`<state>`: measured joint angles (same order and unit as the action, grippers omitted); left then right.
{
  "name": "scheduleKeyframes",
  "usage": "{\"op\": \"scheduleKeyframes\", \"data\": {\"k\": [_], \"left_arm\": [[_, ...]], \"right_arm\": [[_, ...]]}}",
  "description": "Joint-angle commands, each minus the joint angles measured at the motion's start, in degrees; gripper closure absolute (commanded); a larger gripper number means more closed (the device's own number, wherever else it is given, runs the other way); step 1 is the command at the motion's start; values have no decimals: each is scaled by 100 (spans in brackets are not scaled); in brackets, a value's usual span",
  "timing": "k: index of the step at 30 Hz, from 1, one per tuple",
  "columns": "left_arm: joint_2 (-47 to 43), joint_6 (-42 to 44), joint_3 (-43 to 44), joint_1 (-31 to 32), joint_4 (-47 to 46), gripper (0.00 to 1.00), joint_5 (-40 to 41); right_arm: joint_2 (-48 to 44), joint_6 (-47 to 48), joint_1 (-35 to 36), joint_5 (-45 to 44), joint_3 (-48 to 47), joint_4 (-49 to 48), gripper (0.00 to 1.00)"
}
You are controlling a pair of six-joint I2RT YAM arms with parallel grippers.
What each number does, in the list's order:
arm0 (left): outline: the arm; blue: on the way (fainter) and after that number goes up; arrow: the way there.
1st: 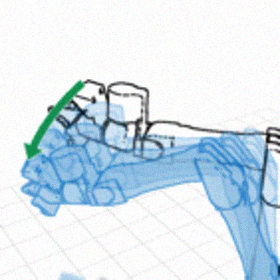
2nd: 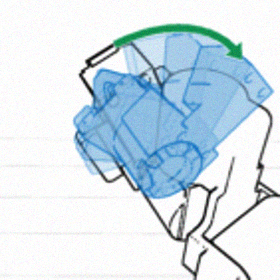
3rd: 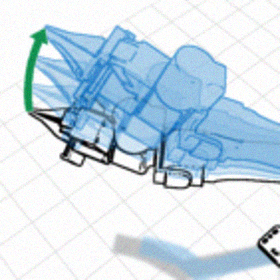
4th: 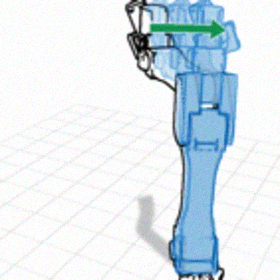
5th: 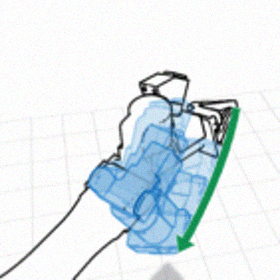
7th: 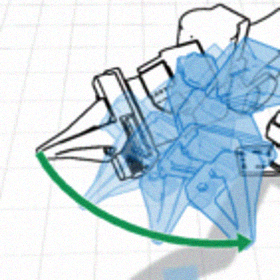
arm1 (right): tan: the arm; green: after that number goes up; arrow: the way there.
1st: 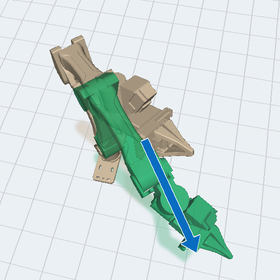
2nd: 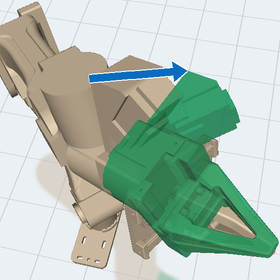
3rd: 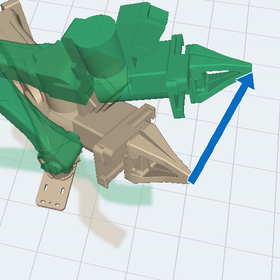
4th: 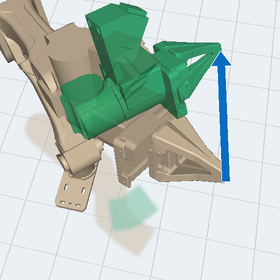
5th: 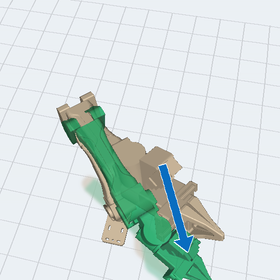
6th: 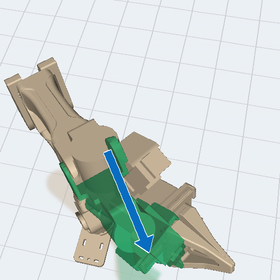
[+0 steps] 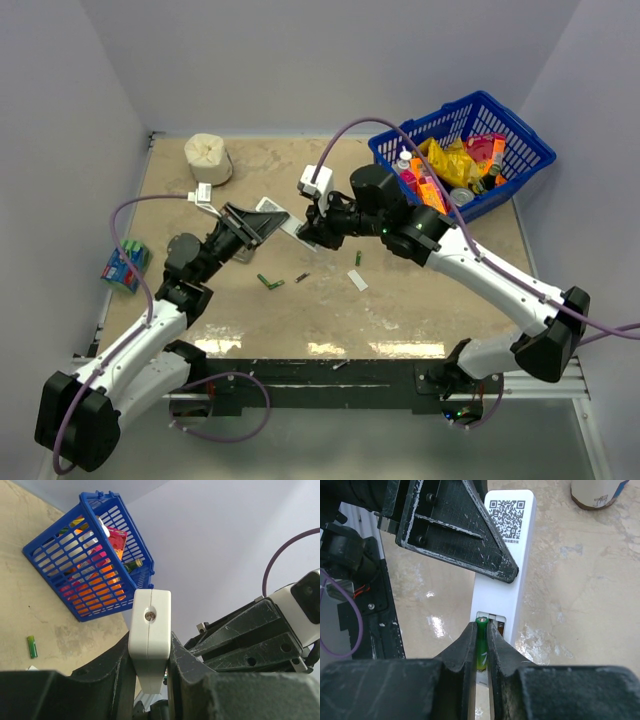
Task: Load the batteries into the remote control
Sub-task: Load the battery into the remote control.
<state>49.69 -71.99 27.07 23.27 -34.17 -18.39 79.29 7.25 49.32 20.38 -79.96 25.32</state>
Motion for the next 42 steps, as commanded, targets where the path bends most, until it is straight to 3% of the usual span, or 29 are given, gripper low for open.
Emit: {"op": "scheduleKeyframes", "data": {"k": [1, 11, 23, 32, 38, 42], "left_arm": [[-284, -606, 264, -24, -1671, 100, 529], [-258, -457, 325, -50, -1847, 100, 521], [-162, 229, 686, -50, -1724, 100, -330], [-276, 1370, 694, -33, -944, 100, -920], [-592, 2170, 668, -42, 120, 100, -394], [-575, 2338, 589, -50, 218, 100, -314]], "right_arm": [[87, 137, 34, -69, 499, 896, 95], [122, 198, 25, -43, 868, 1080, 96], [307, -3, 16, -201, 570, 1106, 96], [404, -276, 25, -175, -186, 1098, 89], [71, -434, 25, -87, -353, 1063, 85], [-150, -496, 16, -52, -520, 1141, 81]]}}
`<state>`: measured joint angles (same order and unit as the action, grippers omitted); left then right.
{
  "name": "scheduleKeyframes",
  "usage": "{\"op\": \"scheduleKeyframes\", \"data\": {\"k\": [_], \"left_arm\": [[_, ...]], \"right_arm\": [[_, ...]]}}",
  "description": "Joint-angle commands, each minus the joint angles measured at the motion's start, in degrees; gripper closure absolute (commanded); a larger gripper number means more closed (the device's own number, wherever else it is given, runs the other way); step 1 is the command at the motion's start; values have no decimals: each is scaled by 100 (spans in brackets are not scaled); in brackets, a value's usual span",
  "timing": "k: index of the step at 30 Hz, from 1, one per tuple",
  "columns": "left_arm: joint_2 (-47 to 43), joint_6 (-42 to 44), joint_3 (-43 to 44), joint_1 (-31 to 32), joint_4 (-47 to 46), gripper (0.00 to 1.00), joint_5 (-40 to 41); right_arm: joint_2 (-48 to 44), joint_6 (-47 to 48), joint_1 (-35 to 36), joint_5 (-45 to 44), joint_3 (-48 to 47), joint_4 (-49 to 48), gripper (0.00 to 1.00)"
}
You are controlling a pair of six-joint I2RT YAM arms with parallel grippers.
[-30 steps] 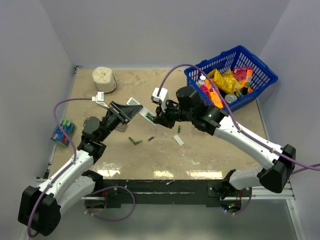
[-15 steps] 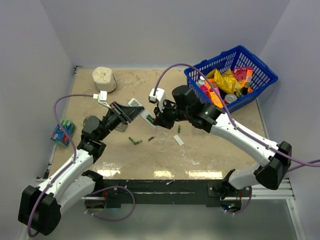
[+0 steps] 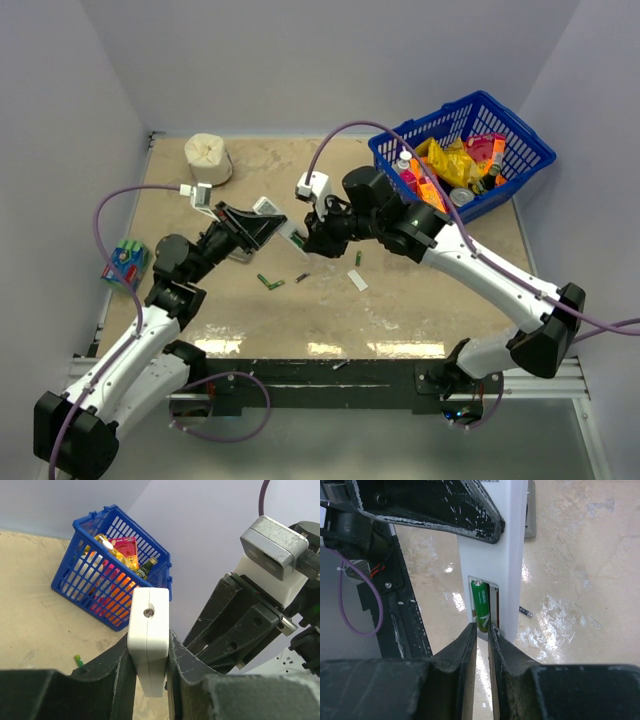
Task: Load the batteries into the remote control
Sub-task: Load the battery into the remote control.
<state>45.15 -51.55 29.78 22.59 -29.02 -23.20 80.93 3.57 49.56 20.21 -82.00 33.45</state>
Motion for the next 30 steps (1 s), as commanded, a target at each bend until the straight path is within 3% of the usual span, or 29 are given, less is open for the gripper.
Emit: {"op": "scheduleKeyframes", "data": {"k": [1, 5, 7, 11, 14, 19, 25, 30], "left_arm": [[-103, 329, 309, 17, -280, 100, 167], [-58, 549, 318, 17, -184, 100, 167], [-58, 628, 318, 17, -166, 100, 158], [-24, 716, 300, 17, -489, 100, -193], [20, 708, 292, 17, -1007, 100, -640], [143, 550, 353, 17, -1729, 100, -1387], [258, 295, 379, 18, -2134, 100, -1643], [311, 207, 493, 26, -2249, 100, -1767]], "right_arm": [[-340, -111, -8, -26, -352, 407, 79], [-481, -76, -43, -61, -484, 504, 65], [-586, -67, -139, -61, -510, 531, 54], [-666, 38, -447, 578, -511, 496, 25], [-640, 73, -614, 993, -423, 329, 16], [-455, 12, -641, 1407, -361, 48, 10], [-332, -85, -641, 1776, -449, -172, 9], [-235, -199, -641, 1960, -423, -321, 19]]}}
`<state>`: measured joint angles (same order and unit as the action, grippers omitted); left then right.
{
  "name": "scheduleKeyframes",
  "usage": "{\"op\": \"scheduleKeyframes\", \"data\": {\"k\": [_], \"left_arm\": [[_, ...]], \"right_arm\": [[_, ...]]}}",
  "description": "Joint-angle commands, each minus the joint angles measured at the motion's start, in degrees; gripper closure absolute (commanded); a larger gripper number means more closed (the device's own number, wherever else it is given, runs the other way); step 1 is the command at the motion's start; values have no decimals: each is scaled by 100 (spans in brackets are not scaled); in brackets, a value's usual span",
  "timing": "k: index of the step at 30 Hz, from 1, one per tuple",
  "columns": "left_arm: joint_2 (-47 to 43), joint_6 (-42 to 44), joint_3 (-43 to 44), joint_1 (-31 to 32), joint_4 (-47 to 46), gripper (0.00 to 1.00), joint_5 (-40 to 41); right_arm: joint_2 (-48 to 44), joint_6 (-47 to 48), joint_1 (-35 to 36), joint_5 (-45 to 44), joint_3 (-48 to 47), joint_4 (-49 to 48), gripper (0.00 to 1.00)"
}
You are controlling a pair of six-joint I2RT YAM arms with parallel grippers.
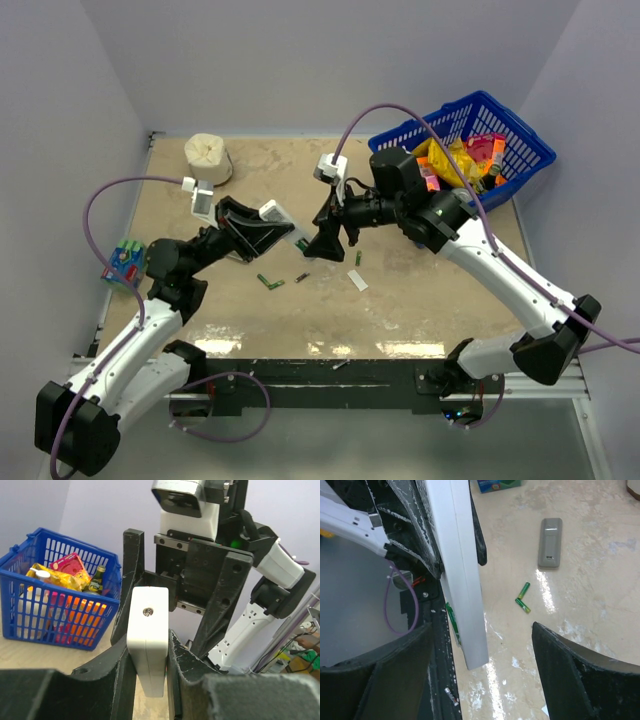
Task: Load the batteries into the remote control
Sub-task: Load the battery into the remote control.
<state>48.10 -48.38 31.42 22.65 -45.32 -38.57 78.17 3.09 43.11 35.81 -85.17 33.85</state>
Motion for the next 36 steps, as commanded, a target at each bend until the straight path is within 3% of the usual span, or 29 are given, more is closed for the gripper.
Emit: {"op": "scheduleKeyframes", "data": {"k": [1, 14, 28, 36], "left_arm": [[16, -119, 338, 20, -636, 100, -248], [-11, -198, 391, 37, -610, 100, -142], [-81, -40, 602, 55, -56, 100, 165], [-72, 48, 681, 64, 58, 100, 130]], "right_arm": [[40, -238, 4, 435, -88, -457, 20], [93, -538, 13, 506, -88, -721, 40], [146, -485, 66, 479, -97, -660, 47], [181, -502, 66, 374, -105, -695, 60]]}}
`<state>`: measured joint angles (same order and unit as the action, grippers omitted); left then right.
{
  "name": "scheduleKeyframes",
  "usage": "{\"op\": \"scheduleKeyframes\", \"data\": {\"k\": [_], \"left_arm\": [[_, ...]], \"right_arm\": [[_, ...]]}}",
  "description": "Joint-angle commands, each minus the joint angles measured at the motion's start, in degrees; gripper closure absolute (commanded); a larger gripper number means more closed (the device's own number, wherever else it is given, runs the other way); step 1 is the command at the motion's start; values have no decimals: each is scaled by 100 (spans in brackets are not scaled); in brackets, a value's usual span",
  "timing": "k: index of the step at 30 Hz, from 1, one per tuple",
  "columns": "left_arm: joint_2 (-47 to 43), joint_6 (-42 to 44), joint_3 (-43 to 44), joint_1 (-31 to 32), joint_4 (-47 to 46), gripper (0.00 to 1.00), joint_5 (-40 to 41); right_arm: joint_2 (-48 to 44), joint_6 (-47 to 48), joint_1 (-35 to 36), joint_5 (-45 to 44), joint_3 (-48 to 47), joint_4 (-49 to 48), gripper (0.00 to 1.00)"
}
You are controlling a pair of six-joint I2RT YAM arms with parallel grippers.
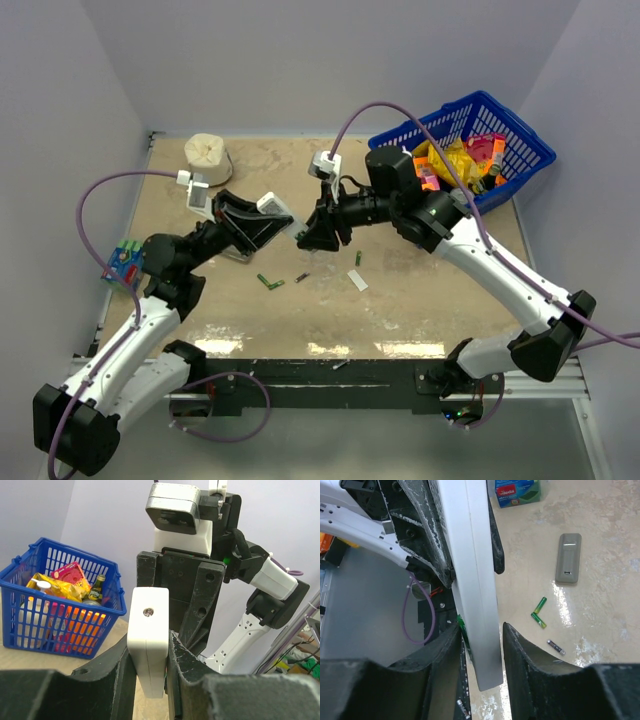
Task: Load the batteries into the remote control
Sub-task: Load the battery into the remote control.
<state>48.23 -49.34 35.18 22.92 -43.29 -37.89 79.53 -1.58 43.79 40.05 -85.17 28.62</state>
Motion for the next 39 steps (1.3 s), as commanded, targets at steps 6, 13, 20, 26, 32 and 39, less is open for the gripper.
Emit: {"op": "scheduleKeyframes", "data": {"k": [6, 13, 20, 26, 32, 39], "left_arm": [[-77, 293, 288, 37, -75, 100, -87], [-129, 609, 375, 46, 276, 100, -70], [-112, 874, 481, 265, 567, 100, 150], [-85, 680, 393, 389, 224, 100, 273], [-164, 1032, 341, 363, 1199, 100, 1081], [-393, 1356, 60, 301, 2227, 100, 2248]], "right_arm": [[98, -202, -2, 20, -123, -252, 75], [230, -263, -2, -453, -211, -85, 95], [353, -517, 7, -1139, -246, -129, 100], [388, -554, 7, -1263, -176, -322, 92], [151, -290, -11, -1228, -255, -270, 55], [-148, -149, -72, -1702, -316, 47, 18]]}}
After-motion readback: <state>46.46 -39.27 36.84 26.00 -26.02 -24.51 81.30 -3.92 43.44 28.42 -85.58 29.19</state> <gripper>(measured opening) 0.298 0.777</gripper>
